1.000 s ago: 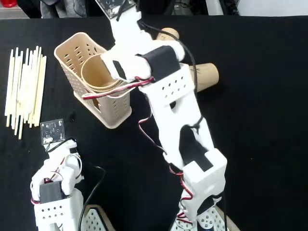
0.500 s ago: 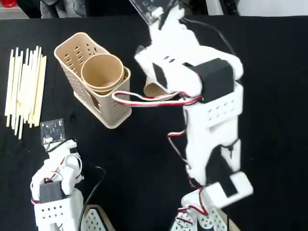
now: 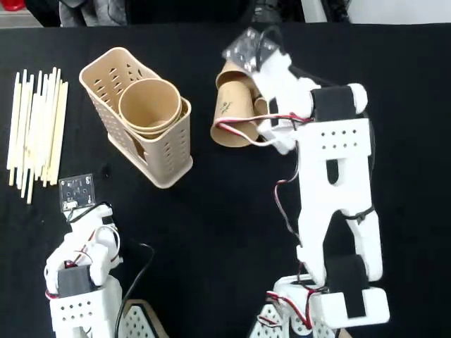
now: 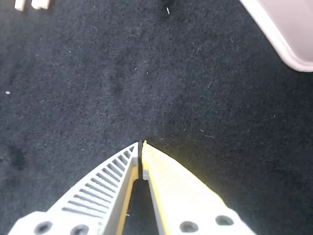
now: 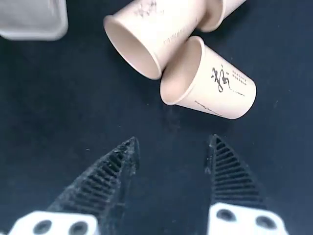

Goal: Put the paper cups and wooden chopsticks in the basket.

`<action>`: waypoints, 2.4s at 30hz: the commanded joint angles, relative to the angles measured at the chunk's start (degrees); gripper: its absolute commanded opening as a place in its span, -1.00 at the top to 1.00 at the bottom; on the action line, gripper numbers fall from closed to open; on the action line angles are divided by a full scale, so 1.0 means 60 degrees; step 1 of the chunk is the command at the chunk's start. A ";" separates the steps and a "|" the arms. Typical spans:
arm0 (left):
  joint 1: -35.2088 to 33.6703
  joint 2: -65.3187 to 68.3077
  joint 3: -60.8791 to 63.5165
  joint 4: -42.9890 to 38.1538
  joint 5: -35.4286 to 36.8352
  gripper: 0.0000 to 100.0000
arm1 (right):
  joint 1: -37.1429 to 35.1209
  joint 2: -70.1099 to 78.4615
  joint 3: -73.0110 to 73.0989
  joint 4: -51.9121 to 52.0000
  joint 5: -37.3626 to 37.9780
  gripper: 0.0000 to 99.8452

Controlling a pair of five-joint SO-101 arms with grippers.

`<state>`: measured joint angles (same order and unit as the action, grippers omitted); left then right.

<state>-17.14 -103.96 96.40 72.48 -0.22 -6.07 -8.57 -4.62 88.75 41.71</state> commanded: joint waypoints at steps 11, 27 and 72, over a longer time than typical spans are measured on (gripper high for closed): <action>0.0095 -0.0015 0.0154 0.0044 0.0073 0.94 | 0.0322 -0.0344 0.4051 -0.5451 0.0337 0.54; 0.0095 -0.0015 0.0154 0.0044 0.0073 0.94 | 0.0542 0.0711 0.5311 -0.8718 0.0337 0.54; 0.0095 -0.0015 0.0154 0.0044 0.0073 0.94 | 0.1788 -0.6322 0.2571 -0.2623 -0.2886 0.98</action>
<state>-17.14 -103.96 96.40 72.48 -0.22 5.27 -44.18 17.54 69.14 27.91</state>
